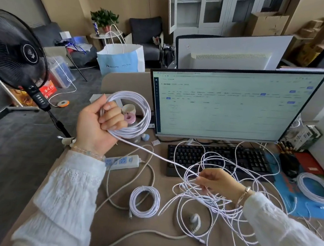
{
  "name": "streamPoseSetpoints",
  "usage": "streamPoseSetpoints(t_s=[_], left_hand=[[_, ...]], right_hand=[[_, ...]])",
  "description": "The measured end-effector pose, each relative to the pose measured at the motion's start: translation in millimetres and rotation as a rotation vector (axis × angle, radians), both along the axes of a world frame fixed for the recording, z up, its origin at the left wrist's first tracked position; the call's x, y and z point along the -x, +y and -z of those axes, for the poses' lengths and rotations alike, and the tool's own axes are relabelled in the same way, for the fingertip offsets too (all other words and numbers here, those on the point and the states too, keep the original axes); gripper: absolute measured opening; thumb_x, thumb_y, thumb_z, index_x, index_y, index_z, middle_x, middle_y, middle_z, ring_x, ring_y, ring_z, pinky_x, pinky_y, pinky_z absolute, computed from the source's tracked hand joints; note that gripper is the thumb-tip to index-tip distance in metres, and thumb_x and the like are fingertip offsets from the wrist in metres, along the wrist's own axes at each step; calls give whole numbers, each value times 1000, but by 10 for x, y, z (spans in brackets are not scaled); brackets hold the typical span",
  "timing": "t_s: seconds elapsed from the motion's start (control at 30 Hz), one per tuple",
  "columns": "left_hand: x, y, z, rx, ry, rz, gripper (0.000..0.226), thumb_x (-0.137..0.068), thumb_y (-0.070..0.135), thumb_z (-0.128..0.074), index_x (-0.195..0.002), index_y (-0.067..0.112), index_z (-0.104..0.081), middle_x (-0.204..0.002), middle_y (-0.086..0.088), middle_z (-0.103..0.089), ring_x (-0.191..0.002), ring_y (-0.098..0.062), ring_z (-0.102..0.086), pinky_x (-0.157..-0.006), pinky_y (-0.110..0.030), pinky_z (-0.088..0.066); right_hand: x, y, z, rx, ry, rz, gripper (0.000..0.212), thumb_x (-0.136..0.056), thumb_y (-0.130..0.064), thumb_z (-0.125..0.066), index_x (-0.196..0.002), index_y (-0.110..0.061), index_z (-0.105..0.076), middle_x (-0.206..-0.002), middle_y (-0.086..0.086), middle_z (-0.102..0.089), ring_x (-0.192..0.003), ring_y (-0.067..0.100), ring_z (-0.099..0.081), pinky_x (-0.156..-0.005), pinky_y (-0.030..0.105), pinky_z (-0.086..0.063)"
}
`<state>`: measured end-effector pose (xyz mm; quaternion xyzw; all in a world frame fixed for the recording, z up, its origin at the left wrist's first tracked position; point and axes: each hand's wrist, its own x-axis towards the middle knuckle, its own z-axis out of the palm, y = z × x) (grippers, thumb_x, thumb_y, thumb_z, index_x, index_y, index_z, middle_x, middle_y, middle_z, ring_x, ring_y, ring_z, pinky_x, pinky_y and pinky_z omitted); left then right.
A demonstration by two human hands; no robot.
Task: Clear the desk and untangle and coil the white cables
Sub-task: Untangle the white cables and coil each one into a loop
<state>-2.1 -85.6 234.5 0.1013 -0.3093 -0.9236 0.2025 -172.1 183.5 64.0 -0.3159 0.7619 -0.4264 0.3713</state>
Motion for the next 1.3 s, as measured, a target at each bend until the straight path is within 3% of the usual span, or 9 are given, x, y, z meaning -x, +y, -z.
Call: streamPoseSetpoints(t_s=[0.13, 0.23, 0.33, 0.47, 0.7, 0.83, 0.93, 1.17, 1.3], left_hand=[[-51, -68, 52, 38, -55, -51, 40, -95, 34, -41, -58, 20, -43, -42, 10, -24, -41, -8, -10, -42, -17, -24], [-47, -53, 124, 103, -144, -62, 42, -96, 36, -42, -57, 21, -43, -41, 11, -23, -35, -7, -15, -41, -17, -19], [-16, 40, 229, 133, -229, -18, 39, -93, 36, -45, -57, 20, -43, -39, 10, -23, -31, -4, -19, -39, -18, -17], [61, 255, 315, 166, -289, 66, 36, -89, 34, -49, -59, 17, -41, -39, 9, -22, -29, -3, -20, -34, -18, -19], [221, 629, 317, 293, -305, 133, 38, -97, 33, -44, -64, 17, -35, -40, 8, -22, -29, -4, -21, -33, -18, -24], [331, 847, 389, 505, -312, -91, 43, -102, 30, -43, -61, 16, -40, -47, 1, -36, -41, -13, -41, -47, -23, -39], [357, 963, 435, 562, -364, -248, 47, -99, 33, -51, -55, 19, -48, -56, -1, -48, -55, -14, -49, -59, -27, -42], [388, 1039, 492, 534, -471, -313, 39, -95, 44, -56, -64, 19, -54, -58, -2, -54, -55, -19, -51, -61, -33, -43], [391, 1074, 532, 506, -424, -281, 41, -99, 36, -51, -63, 18, -42, -51, 5, -38, -50, -13, -37, -51, -26, -30]], right_hand=[[159, 91, 22, -23, 93, 8, 13, -92, -16, -63, -81, -12, -69, -62, 5, -65, -55, 19, -53, -54, 29, -44], [230, 53, -149, 38, 243, 192, 12, -90, -12, -65, -79, -15, -69, -64, 5, -67, -56, 16, -58, -58, 28, -51], [225, -41, -471, 205, 303, 440, 13, -90, -12, -64, -79, -18, -66, -62, 1, -66, -51, 14, -58, -50, 26, -52], [15, -174, -1040, 439, 250, 542, 8, -91, -14, -64, -87, -7, -66, -70, 6, -68, -45, 10, -56, -44, 18, -47], [-399, -367, -1489, 559, 183, 393, 6, -88, -15, -67, -89, -9, -68, -76, 3, -67, -50, 15, -63, -46, 21, -51], [-646, -533, -1424, 592, 132, 360, 8, -82, -14, -75, -84, -9, -69, -66, 7, -71, -56, 24, -69, -48, 30, -55], [-765, -643, -1334, 608, 87, 335, 9, -79, -12, -78, -74, -10, -70, -65, 3, -72, -57, 11, -67, -54, 23, -51], [-751, -625, -1276, 320, -13, 169, 13, -79, -18, -77, -74, -7, -73, -68, 12, -72, -59, 20, -68, -65, 38, -61], [-715, -589, -1320, 254, -320, 89, 20, -85, -10, -70, -85, 11, -69, -75, 21, -70, -67, 28, -65, -65, 35, -59]])
